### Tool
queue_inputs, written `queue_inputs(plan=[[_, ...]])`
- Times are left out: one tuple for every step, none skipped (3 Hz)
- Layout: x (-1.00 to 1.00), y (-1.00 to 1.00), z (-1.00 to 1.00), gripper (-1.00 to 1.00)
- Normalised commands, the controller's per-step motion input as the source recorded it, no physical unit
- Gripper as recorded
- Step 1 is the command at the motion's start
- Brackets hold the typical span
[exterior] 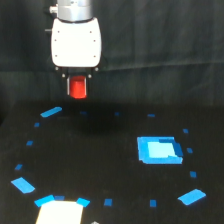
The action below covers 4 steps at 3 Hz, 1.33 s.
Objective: Pick up the red object from the table
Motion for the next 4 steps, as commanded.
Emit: queue_inputs(plan=[[0.30, 0.23, 0.15, -1.00], [-0.24, 0.53, -0.23, -1.00], [-0.34, 0.08, 0.37, -0.62], [0.20, 0.03, -0.32, -1.00]])
